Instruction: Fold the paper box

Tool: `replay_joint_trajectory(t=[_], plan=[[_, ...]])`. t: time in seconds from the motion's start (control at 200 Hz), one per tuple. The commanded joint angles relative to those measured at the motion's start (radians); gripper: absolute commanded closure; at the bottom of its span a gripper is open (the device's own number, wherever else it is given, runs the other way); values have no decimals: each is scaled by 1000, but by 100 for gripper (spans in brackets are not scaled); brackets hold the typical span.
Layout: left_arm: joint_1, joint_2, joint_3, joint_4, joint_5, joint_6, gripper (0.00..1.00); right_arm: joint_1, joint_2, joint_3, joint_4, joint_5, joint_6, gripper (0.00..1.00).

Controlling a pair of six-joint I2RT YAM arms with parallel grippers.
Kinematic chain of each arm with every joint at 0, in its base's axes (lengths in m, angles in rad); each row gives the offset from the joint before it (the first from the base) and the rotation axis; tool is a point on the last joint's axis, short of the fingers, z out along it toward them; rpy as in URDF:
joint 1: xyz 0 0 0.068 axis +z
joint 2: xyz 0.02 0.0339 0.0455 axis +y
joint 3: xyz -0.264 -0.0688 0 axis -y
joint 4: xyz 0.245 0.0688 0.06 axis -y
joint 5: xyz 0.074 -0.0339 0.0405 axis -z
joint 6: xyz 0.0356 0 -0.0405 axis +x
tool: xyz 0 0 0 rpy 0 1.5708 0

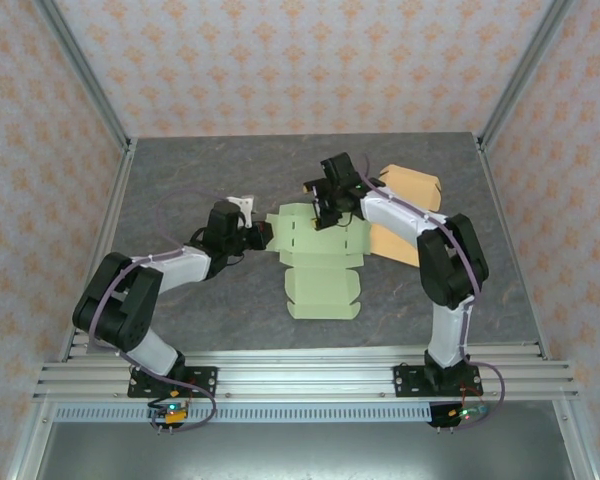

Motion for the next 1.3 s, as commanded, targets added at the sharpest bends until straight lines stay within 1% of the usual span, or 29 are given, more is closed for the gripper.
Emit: replay_joint_trajectory(t=[0.0,0.035,0.085,0.16,0.255,0.28,0.35,0.41,0.511,0.591,0.771,0.921,1.016,1.121,1.211,1.291], plan=[[1,-52,-20,53,-37,28,100,-3,22,27,15,-3,24,42],[1,-59,-26,57,-42,30,100,-4,26,27,15,2,23,47],[1,-69,-34,60,-51,33,100,-5,31,26,16,8,21,56],[1,-77,-34,38,-69,37,100,-6,26,33,9,27,2,68],[1,-80,-33,12,-88,41,100,-5,12,47,-23,54,-34,80],[1,-82,-34,6,-98,39,95,-5,8,47,-25,56,-41,83],[1,-88,-35,-14,-133,34,71,-5,-3,46,-13,54,-63,89],[3,-94,-42,-22,-166,30,59,-5,-4,43,12,33,-93,95],[9,-95,-36,-57,-214,33,46,-4,-5,39,46,-17,-145,96],[23,-77,-16,-87,-210,33,40,-4,-11,19,55,-40,-169,96],[55,-44,6,-79,-152,10,36,-4,-47,-44,92,-63,-209,96],[57,-17,36,-72,-105,6,34,-4,-56,-72,117,-78,-218,96],[56,11,37,-31,-36,-6,34,-3,-47,-97,212,-103,-187,96],[56,17,-8,56,24,-21,32,-3,-29,-100,304,-139,-139,96],[55,-15,-79,151,64,-2,26,-5,-22,-80,321,-156,-141,96],[54,-51,-119,172,95,43,23,-11,-27,-71,320,-167,-147,96]])
